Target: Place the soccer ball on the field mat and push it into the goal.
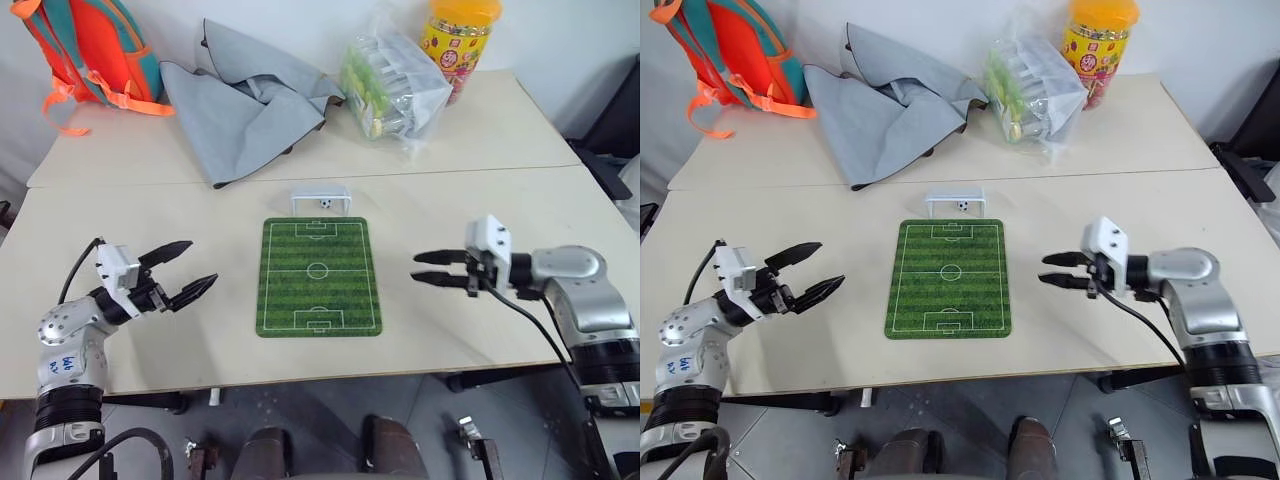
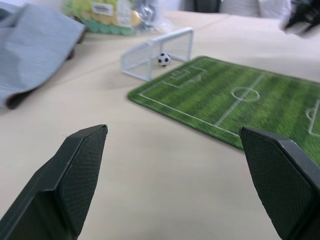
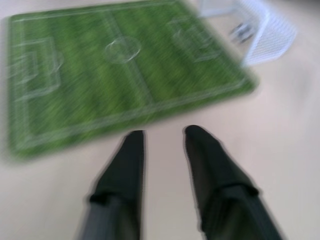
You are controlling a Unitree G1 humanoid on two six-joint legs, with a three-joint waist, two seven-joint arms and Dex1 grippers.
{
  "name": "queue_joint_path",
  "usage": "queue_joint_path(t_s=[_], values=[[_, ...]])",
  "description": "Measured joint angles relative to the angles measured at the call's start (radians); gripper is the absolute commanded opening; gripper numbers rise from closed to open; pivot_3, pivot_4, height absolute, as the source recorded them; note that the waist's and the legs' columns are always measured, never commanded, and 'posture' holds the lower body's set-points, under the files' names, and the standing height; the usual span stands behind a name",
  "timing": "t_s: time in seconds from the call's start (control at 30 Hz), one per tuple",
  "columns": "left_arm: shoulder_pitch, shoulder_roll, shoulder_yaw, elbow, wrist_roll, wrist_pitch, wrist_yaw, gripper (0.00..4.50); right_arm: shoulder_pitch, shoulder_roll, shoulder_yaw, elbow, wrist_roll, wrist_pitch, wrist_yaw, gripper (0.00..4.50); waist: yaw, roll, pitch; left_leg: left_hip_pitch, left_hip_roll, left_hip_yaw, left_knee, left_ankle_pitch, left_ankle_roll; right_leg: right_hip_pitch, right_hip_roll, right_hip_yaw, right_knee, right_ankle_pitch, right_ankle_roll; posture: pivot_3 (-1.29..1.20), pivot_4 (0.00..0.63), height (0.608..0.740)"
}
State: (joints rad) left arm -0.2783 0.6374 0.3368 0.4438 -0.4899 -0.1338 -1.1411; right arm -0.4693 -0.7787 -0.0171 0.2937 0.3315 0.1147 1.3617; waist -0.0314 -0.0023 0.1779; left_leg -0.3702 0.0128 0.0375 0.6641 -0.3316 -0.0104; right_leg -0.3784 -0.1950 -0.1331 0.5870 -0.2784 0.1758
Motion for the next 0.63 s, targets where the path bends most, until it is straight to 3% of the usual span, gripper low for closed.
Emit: queue_joint_path(t_s=[0.17,0.2,0.5,0.63], values=[[0.043,0.028,0.040,0.004,-0.002,0.012,-0.011,4.50,-0.018,-0.009,-0.043,0.145,0.020,-0.070,0.064,4.31,0.000,0.000,0.000,0.001,0.001,0.000,0.002,0.000,0.000,0.001,0.000,0.000,0.000,0.000,0.000,0.00,0.150,0.740],[0.055,0.038,0.049,0.007,-0.004,0.013,-0.016,4.50,-0.026,-0.015,-0.053,0.179,0.020,-0.083,0.070,4.46,0.001,0.000,0.000,0.001,0.001,0.000,0.002,0.000,0.000,0.001,0.000,0.000,0.000,0.000,0.000,0.00,0.150,0.740],[0.068,0.083,0.094,0.057,-0.017,0.024,-0.052,4.50,-0.064,-0.046,-0.071,0.268,0.011,-0.141,0.107,4.46,0.004,0.000,0.000,0.001,0.001,0.000,0.001,0.000,0.000,0.001,0.000,0.000,0.000,0.000,0.000,0.00,0.150,0.740],[0.086,0.082,0.102,0.033,-0.026,0.023,-0.055,4.50,-0.015,-0.035,-0.110,0.212,0.016,-0.140,0.038,4.46,0.004,0.000,0.000,0.001,0.001,0.000,0.001,0.000,0.000,0.001,0.000,0.000,0.000,0.000,0.000,0.00,0.150,0.740]])
